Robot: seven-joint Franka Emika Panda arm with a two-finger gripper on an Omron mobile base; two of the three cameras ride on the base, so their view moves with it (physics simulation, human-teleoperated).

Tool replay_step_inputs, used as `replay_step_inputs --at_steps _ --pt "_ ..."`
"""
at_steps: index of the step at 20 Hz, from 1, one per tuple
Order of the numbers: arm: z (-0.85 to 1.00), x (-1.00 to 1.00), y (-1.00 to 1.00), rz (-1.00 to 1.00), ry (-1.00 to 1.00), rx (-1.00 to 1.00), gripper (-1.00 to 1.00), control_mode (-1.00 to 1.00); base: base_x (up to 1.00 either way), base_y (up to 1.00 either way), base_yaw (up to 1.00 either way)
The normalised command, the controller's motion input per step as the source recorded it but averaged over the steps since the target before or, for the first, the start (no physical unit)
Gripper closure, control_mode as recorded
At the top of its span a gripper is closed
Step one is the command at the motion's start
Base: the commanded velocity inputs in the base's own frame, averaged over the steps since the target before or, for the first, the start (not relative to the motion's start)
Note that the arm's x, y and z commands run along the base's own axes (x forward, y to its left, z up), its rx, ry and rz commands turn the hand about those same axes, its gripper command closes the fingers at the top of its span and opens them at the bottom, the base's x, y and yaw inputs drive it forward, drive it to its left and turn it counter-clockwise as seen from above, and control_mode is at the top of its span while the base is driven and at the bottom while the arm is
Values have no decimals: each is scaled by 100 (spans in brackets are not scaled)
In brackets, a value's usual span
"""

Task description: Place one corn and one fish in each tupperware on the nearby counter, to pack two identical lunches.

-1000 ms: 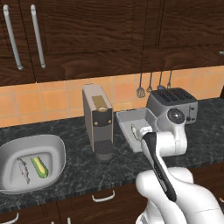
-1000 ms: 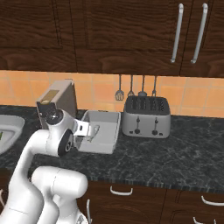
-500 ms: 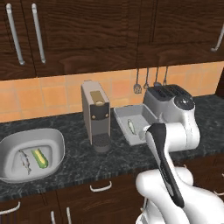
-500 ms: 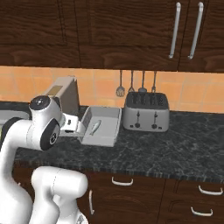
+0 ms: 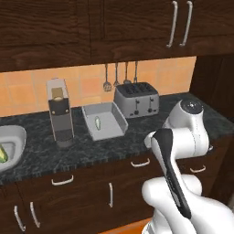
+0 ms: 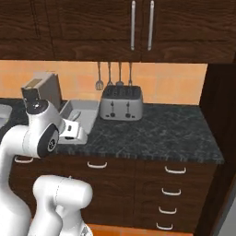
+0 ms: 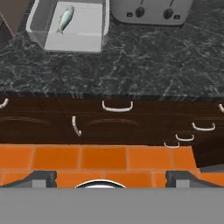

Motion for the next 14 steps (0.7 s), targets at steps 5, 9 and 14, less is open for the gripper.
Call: replay_step_inputs --at_steps 5,9,14 --pt "0 0 0 0 0 0 -100 100 2 -86 -2" --pt "0 0 0 0 0 0 -100 100 -12 -78 -7" --pt "0 0 0 0 0 0 -100 100 0 -91 -8"
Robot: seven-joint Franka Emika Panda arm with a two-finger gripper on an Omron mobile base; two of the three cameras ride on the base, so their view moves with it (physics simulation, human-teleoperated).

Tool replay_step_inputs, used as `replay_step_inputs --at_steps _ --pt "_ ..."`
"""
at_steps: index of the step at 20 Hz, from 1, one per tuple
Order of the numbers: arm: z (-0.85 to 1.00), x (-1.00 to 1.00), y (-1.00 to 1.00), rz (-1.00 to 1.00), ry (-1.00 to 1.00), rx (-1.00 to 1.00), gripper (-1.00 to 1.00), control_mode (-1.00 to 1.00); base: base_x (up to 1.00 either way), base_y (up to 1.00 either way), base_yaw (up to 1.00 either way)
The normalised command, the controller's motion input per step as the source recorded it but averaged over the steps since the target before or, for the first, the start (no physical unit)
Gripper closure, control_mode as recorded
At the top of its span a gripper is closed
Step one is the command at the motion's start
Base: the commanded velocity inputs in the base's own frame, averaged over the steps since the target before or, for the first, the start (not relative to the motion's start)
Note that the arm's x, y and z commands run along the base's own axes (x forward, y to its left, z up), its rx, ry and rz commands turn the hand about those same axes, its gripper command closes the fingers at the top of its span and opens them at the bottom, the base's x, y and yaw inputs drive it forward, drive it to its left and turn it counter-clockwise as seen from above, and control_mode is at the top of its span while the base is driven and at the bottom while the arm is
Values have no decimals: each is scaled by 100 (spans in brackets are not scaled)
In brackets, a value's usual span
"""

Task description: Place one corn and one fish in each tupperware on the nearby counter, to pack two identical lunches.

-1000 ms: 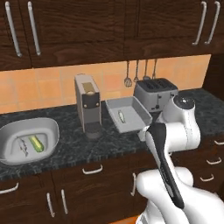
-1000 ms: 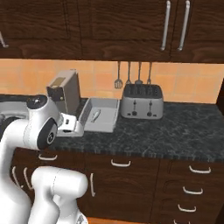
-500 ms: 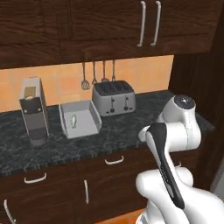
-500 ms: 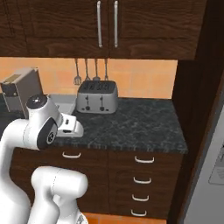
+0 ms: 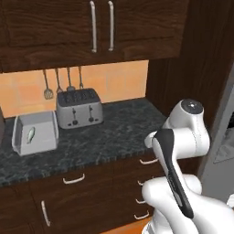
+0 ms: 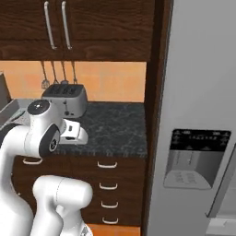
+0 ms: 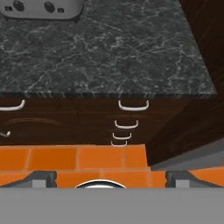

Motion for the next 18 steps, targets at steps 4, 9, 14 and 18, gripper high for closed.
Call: replay_step_inputs --at_steps 4,9,14,18 --pt "0 0 0 0 0 0 -100 100 0 -100 -12" --pt "0 0 0 0 0 0 -100 100 0 -93 -11" --pt "0 0 0 0 0 0 -100 100 0 -79 -5" --pt "0 0 0 0 0 0 -100 100 0 -65 -1"
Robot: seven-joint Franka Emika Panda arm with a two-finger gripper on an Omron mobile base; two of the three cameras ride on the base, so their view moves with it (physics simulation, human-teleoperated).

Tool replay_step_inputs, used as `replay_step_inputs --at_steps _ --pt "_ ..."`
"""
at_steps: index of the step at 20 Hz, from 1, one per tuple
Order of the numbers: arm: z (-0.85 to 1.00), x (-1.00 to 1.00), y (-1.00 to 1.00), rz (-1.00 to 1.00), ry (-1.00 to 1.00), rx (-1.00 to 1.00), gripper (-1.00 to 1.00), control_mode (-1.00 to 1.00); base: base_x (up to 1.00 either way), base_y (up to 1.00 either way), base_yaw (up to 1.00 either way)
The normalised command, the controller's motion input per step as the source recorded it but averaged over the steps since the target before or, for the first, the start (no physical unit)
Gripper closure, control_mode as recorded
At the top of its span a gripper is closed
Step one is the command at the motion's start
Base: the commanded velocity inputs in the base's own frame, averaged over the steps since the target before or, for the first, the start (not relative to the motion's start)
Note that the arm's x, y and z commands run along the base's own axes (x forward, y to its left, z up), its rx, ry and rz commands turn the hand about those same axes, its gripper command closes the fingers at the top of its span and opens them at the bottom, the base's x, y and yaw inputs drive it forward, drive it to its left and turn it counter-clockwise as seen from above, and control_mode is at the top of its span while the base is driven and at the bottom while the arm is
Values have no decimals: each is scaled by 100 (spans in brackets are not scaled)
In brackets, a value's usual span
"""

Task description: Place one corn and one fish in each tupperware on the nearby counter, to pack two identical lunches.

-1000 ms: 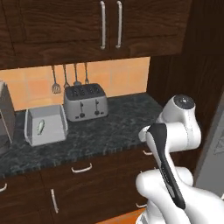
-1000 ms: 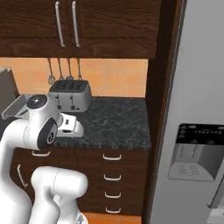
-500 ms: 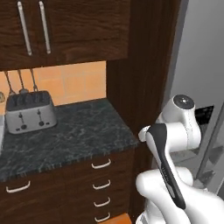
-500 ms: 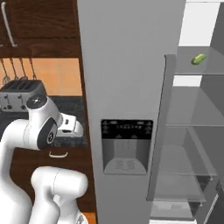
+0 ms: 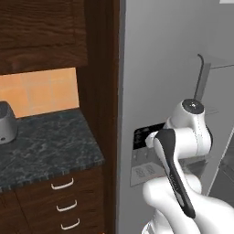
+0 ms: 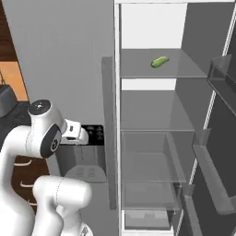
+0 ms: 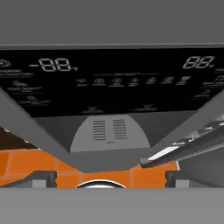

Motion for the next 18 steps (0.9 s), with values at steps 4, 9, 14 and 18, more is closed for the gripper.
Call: replay_step_inputs --at_steps 4,9,14,18 --pt "0 0 0 0 0 0 -100 100 0 -60 0" --pt "0 0 0 0 0 0 -100 100 0 -57 0" --pt "0 0 0 0 0 0 -100 100 1 -53 0" --pt "0 0 0 0 0 0 -100 100 6 -43 0"
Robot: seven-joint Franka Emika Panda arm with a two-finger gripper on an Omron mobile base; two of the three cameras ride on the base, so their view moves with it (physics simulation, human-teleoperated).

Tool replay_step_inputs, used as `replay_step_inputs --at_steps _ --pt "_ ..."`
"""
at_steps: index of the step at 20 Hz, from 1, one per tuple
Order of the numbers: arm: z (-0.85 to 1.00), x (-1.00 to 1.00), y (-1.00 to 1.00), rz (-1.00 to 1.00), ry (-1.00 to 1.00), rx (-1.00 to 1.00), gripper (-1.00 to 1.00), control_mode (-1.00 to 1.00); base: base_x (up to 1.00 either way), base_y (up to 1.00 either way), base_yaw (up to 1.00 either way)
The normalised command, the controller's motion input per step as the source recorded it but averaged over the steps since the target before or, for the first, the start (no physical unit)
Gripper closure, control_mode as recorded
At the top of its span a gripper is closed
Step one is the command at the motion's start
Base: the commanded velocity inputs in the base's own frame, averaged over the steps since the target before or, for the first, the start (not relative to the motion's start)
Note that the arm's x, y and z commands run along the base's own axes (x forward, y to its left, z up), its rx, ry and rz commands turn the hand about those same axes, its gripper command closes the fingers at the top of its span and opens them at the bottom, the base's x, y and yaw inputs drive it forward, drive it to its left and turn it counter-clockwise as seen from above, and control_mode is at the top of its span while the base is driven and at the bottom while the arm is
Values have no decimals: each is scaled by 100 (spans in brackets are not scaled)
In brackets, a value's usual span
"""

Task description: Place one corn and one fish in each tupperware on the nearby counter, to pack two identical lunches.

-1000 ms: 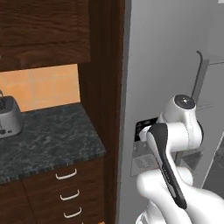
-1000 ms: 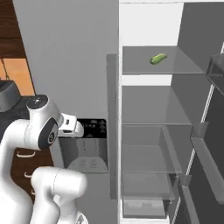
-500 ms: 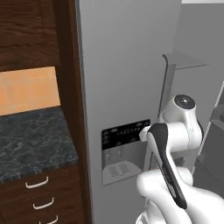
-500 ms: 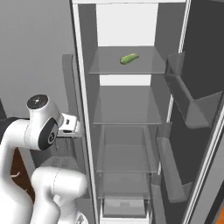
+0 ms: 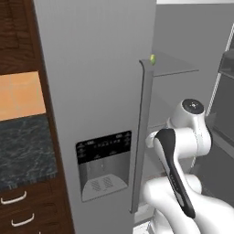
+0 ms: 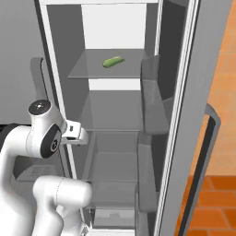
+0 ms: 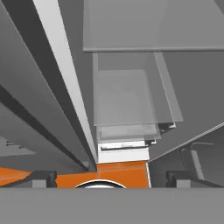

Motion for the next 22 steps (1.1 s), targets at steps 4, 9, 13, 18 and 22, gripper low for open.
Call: replay_step_inputs --at_steps 4,9,13,18,22 --pt "0 0 0 0 0 0 -100 100 10 -36 0" --pt "0 0 0 0 0 0 -100 100 13 -33 0" --pt "0 0 0 0 0 0 -100 100 19 -24 0" --pt "0 0 0 0 0 0 -100 100 26 -27 0" --pt "0 0 0 0 0 0 -100 100 26 -23 0"
